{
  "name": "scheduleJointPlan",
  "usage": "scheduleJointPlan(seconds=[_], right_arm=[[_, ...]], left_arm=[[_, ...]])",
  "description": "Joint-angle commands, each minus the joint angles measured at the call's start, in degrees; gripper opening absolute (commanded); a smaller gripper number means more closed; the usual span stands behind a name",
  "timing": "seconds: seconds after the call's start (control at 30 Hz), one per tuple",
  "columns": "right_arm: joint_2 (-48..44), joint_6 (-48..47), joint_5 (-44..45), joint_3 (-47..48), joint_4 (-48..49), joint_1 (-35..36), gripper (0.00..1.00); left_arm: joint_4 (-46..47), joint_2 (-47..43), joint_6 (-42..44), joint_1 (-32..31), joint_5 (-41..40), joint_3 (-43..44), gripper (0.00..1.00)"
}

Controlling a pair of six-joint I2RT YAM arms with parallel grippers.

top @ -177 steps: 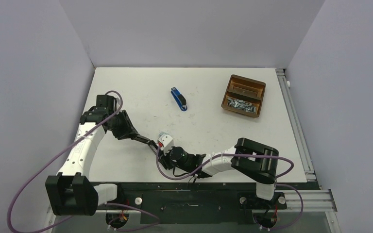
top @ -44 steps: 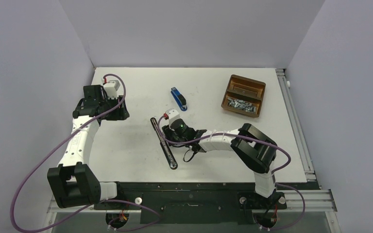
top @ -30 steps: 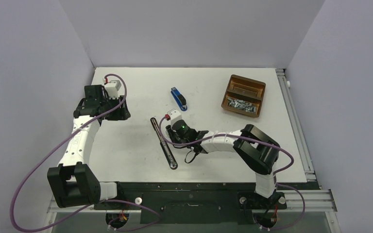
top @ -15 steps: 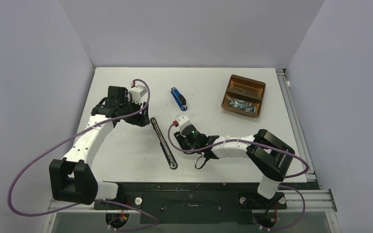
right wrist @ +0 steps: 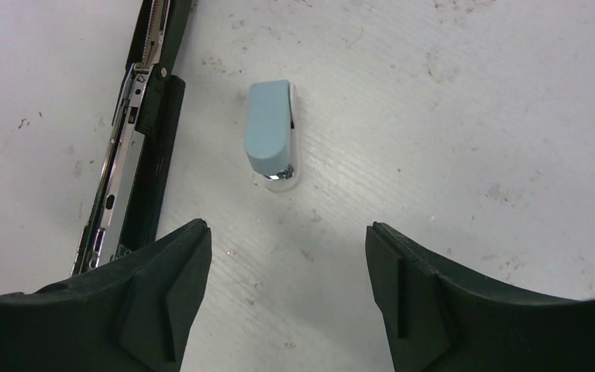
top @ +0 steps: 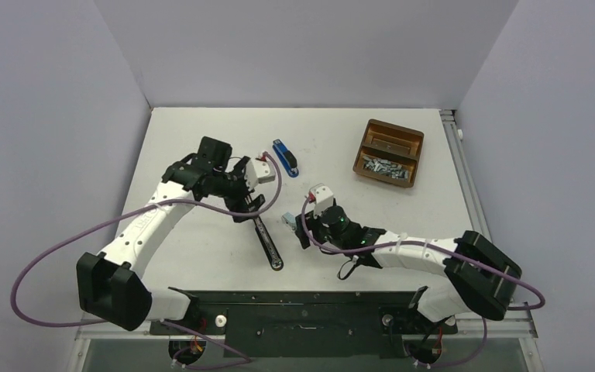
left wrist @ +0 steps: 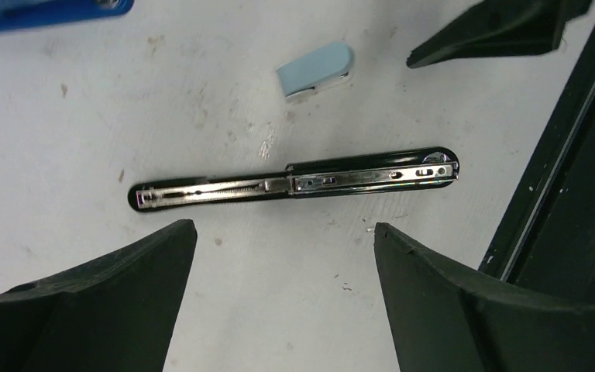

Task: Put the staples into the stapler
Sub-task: Move the stapler to the center of the board.

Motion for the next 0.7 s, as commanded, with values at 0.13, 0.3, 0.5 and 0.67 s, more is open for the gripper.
scheduleJointPlan(seconds=[0.13,0.3,0.5,0.67], right_arm=[[-11.1,10.1,1.7,-8.0,-0.6,-2.3,0.68],[-16.7,11.8,2.1,-10.6,-3.8,-5.4,0.66],[-19.3,13.8,-1.1,-14.3,-2.9,-8.3,0.65],[-18.7,14.3,-3.1,-15.2,-1.4,-9.6,0.65]], left_arm=[[1.1,4.2,35.2,-13.0,4.9,-0.8,0.81],[4.7,13.4,44.7,-16.1,5.2,0.8,0.72],[-5.0,25.9,58.1,-16.2,6.4,10.2,0.58],[-2.3,29.9,60.0,-16.7,7.1,12.4,0.56]])
